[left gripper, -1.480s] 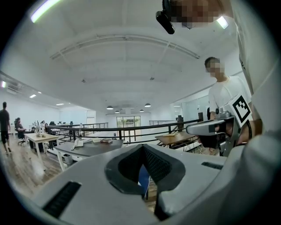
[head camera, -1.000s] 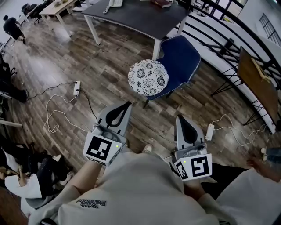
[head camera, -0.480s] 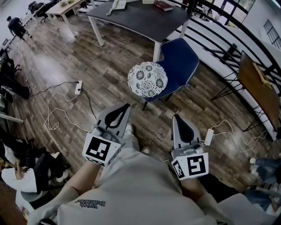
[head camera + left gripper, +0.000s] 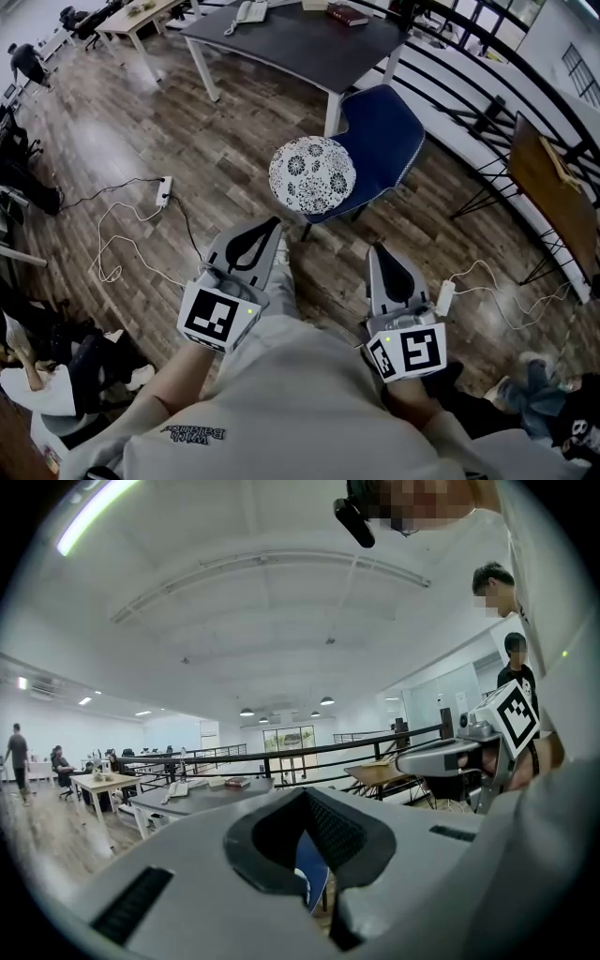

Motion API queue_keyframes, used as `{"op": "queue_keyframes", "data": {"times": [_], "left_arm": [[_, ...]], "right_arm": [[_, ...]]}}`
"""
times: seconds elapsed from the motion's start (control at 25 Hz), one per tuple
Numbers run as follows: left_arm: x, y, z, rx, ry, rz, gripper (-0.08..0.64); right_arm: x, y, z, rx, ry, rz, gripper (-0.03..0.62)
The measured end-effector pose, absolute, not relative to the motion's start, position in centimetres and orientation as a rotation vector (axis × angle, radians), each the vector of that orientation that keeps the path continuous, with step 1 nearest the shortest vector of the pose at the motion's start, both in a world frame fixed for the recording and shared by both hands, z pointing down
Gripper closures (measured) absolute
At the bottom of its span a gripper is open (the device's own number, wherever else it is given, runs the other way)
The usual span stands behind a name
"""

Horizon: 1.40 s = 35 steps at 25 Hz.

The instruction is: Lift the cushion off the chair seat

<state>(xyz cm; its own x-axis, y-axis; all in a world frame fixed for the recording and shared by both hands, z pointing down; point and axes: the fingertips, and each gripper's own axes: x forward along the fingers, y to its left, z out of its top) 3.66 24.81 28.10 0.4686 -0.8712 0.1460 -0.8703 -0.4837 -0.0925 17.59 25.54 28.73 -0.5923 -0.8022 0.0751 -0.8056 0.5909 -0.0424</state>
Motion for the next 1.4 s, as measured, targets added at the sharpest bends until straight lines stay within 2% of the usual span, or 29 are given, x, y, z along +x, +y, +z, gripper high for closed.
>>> {"op": "queue_keyframes", "data": {"times": [0.64,1.4], "left_arm": [[0.3,14.5,29.8,-2.738,1.575,-0.265,0.555],[-7.1,-7.3,28.1,-2.795,1.407,-0.282,0.555]], "right_arm": [[14.3,15.5,30.1,1.402,-2.692,0.119,0.589],[6.2,-5.9,27.4,1.501,-2.614,0.099,0.59]]}}
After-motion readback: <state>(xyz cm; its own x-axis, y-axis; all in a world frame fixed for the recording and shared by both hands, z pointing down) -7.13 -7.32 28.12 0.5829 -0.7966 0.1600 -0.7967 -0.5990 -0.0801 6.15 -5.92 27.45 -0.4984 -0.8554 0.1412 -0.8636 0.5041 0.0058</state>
